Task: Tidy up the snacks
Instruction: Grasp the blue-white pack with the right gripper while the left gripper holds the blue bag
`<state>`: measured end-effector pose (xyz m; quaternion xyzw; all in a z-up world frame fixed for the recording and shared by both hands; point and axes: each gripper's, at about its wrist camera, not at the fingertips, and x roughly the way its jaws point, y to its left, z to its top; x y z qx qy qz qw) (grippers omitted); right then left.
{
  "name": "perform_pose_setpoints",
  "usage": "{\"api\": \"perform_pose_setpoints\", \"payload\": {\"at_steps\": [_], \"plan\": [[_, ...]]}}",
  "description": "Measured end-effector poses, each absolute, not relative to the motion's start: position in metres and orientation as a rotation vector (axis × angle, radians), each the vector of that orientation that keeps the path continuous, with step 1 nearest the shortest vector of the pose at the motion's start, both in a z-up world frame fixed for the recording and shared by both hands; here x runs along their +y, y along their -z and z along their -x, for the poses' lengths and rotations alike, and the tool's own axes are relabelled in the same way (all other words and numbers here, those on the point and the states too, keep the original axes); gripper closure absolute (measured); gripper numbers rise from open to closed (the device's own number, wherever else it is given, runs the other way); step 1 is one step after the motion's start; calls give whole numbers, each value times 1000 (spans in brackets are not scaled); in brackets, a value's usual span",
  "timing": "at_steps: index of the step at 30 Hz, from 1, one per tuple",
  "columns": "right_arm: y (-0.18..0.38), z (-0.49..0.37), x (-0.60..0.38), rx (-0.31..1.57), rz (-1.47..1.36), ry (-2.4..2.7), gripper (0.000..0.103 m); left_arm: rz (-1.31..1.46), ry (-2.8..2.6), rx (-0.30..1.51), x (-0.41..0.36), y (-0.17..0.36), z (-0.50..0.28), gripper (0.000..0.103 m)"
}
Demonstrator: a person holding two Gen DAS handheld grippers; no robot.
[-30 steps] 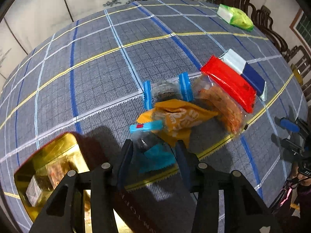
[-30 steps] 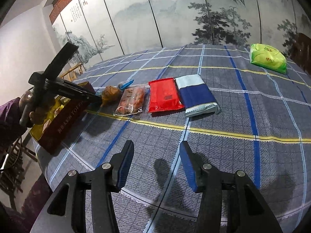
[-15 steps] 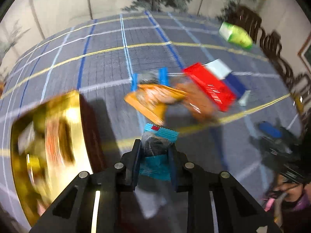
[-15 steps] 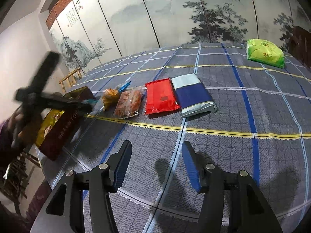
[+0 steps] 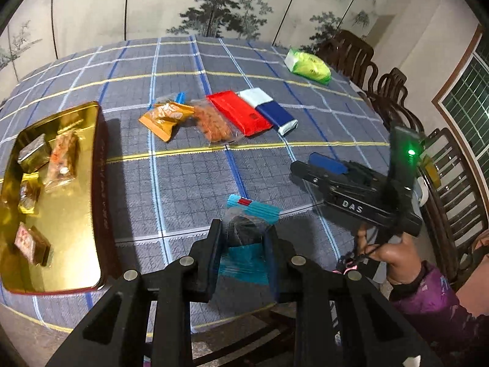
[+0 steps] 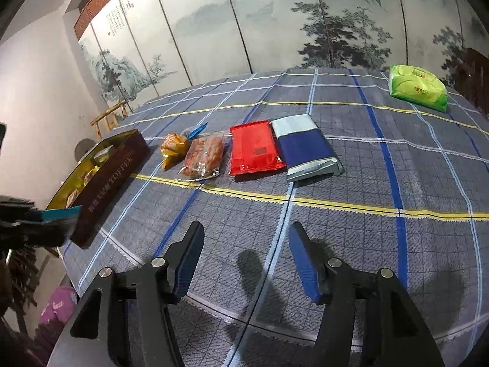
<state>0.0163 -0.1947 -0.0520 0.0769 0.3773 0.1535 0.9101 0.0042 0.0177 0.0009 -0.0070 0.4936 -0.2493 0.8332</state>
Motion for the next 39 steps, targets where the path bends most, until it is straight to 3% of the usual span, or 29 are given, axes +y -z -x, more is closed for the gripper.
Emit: {"api": "perform_pose_setpoints", "payload": {"at_steps": [8,23,27,32,39], "plan": [[43,-37,-213,784,-193,-260,43,28,502,1019,32,-12,7,80],[59,-164,-206,925,-33,-250,43,33,502,1004,36,-20,0,80],[59,-173,-209,938,-41,-267,43,43,499,1020,36,-15,-3,80],[62,-167,-201,936,66,-255,52,45,492,1016,37,-17,-3,80],[59,-139,-206,943,141,-215,53,47,488,1012,38,-18,0,79]]}}
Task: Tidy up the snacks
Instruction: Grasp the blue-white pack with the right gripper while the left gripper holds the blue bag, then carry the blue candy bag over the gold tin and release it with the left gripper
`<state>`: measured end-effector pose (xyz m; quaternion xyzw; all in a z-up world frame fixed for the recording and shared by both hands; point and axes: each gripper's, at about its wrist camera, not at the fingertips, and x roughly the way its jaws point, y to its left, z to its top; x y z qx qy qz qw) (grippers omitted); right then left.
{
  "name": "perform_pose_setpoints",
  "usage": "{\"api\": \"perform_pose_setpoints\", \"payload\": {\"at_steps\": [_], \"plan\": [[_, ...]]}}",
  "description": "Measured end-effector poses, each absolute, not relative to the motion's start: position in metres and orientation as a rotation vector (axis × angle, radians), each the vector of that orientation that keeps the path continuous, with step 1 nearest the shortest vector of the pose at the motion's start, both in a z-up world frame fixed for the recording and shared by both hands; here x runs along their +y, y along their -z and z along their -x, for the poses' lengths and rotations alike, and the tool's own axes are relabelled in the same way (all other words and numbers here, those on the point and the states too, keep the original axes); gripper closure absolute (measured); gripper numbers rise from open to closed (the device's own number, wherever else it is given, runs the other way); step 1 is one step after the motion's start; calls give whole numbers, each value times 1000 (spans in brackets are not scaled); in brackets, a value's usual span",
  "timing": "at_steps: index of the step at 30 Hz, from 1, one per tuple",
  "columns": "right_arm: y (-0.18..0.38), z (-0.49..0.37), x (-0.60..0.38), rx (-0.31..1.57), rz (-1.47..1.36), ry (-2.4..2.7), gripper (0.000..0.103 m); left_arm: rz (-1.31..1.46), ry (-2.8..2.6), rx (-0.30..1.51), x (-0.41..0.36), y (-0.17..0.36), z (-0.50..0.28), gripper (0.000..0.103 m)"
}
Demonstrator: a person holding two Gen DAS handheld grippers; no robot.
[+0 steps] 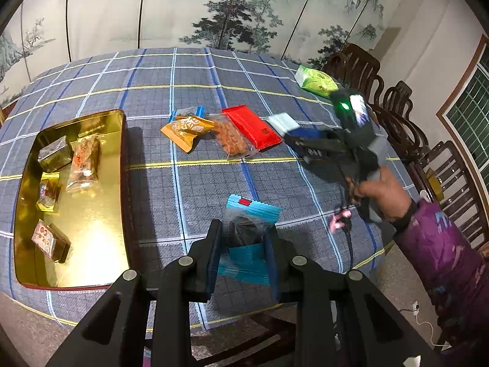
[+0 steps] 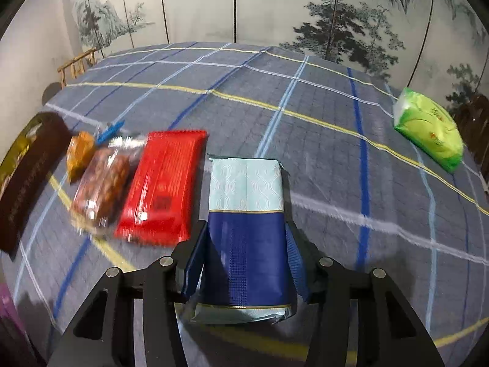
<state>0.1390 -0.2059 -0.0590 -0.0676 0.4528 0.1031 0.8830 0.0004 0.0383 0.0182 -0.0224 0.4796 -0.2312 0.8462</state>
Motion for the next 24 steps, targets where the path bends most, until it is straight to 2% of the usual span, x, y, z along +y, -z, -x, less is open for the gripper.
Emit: {"api": "perform_pose_setpoints", "payload": {"at_steps": [11,24], "plan": [[60,-52,-225,884,-19,-182,53,49,477,989,41,-20,9,79],[60,-46,-222,876,-25,-160,53,96,285,946,119,-25,-1,79]]}}
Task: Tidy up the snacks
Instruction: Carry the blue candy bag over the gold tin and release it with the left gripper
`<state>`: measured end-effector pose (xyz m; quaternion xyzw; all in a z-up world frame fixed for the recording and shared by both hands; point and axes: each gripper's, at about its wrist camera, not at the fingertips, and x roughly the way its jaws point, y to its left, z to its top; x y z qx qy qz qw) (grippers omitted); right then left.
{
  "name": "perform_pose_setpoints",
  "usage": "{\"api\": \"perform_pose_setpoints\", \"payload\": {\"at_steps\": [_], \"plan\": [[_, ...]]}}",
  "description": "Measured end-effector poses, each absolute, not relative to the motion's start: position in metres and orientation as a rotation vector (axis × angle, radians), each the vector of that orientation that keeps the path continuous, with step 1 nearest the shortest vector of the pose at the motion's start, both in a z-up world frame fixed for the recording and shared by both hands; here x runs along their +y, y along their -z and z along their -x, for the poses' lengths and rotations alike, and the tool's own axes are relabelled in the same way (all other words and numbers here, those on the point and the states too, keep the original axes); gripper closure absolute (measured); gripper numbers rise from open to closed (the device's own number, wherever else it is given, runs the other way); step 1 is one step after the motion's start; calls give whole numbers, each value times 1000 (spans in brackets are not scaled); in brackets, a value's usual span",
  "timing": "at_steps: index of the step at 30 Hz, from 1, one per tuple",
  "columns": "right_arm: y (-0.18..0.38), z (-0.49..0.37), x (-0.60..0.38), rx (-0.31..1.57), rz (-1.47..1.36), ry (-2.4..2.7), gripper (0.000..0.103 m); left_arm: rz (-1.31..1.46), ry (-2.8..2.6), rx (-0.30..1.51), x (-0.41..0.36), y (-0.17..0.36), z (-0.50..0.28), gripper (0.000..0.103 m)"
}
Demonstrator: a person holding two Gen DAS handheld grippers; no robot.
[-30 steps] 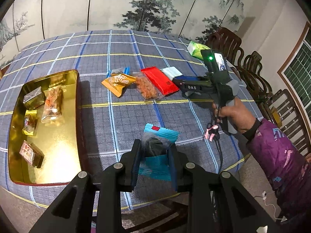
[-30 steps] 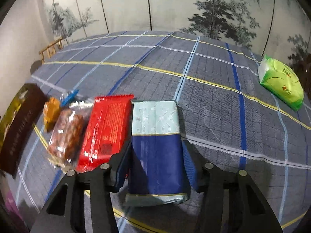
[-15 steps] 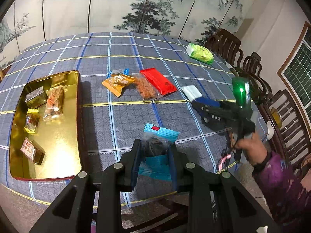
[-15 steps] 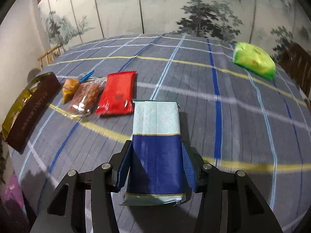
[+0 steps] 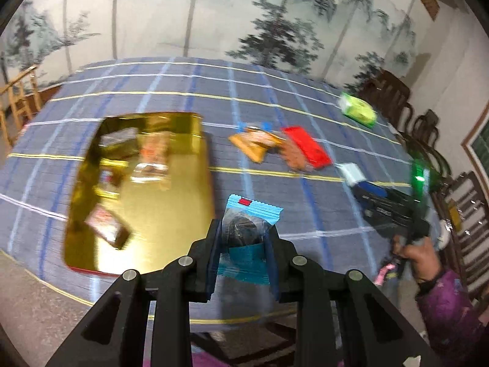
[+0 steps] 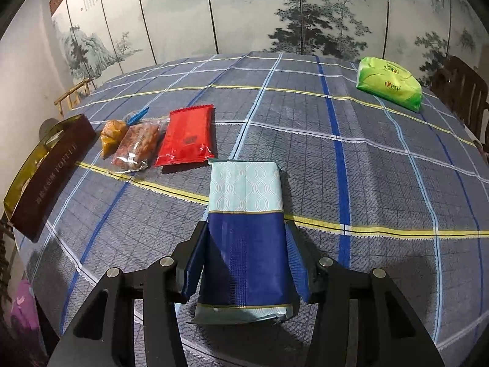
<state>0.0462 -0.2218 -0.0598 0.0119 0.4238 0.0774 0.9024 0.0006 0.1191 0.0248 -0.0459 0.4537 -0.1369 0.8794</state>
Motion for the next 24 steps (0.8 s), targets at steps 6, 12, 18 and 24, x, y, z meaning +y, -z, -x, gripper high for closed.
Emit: {"api": "perform_pose_setpoints", "payload": {"at_steps": [6,12,18,24], "plan": [[60,-47,-222,876,-24,-159,53,34,168,919,150,-13,-19,79],[60,-47,-221,876,-26,-161,53,37,131,935,170,8,-45,79],[60,-46,-221,876,-21,-159,53,22,97,947,176,24,-62,79],[60,-46,-221,876,-22,-159,53,-23,73,952,175,32,-70,79]]}}
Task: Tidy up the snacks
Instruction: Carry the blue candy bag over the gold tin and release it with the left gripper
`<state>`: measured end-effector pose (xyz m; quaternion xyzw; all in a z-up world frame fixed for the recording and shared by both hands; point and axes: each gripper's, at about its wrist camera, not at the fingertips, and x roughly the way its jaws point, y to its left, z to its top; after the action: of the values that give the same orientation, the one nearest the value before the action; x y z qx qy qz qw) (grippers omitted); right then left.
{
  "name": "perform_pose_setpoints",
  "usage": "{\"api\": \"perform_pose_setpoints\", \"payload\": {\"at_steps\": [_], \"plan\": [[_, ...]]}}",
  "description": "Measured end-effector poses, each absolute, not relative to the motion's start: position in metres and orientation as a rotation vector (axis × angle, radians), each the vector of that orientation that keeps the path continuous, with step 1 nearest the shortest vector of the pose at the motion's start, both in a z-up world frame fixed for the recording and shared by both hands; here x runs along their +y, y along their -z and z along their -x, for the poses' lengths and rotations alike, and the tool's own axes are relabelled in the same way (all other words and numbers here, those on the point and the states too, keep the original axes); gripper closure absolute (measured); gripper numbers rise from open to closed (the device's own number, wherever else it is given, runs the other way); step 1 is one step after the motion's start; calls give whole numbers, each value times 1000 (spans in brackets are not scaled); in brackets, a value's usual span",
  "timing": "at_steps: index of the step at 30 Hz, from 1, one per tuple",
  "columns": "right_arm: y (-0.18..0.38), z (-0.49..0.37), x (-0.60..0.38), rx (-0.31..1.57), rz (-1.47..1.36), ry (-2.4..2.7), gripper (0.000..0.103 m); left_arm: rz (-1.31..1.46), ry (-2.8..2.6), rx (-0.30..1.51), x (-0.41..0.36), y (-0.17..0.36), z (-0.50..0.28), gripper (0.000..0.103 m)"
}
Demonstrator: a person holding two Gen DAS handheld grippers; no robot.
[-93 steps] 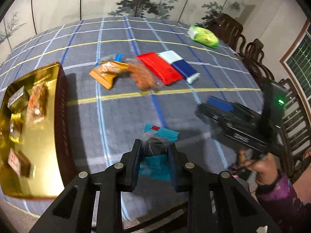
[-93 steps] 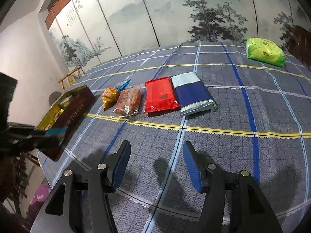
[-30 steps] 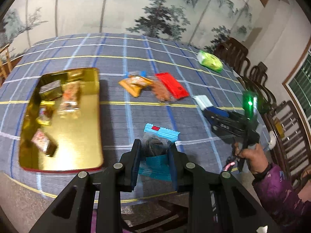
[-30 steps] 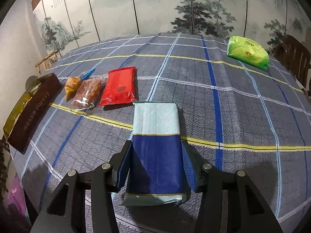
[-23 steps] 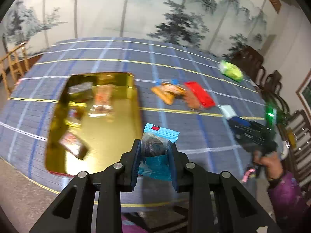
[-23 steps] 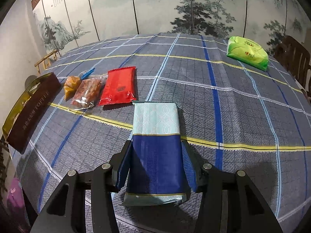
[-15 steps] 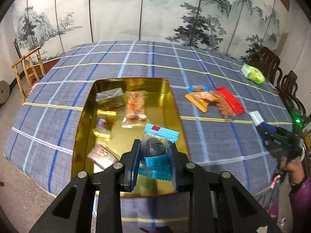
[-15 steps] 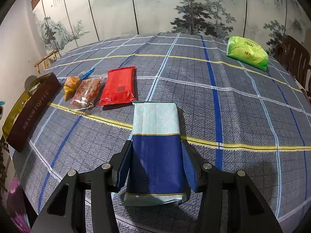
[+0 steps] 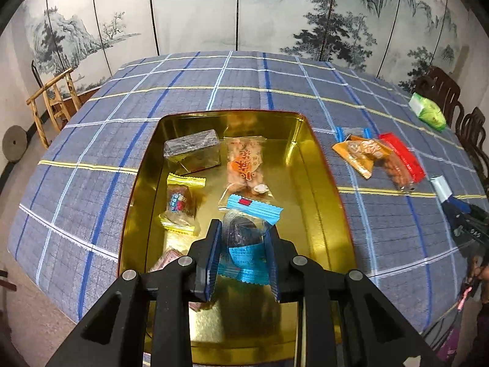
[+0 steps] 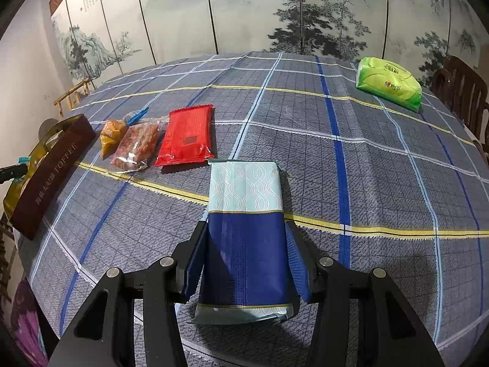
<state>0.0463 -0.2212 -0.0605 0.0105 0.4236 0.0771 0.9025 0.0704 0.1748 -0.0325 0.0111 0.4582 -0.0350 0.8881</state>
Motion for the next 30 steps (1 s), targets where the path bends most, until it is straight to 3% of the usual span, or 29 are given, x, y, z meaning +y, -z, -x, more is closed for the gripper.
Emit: {"api": "perform_pose_setpoints", "payload": {"at_steps": [17,26,30], "plan": [[60,-37,-217,899,-65,-173,53,-93,33,922,170,32,-67,75],[54,-27,-213,899,-99,-190,53,-111,21,898,164,28,-59,65],[51,-23,-211,897,-120,-201,53,-122,-12,868,164,26,-53,51]]}}
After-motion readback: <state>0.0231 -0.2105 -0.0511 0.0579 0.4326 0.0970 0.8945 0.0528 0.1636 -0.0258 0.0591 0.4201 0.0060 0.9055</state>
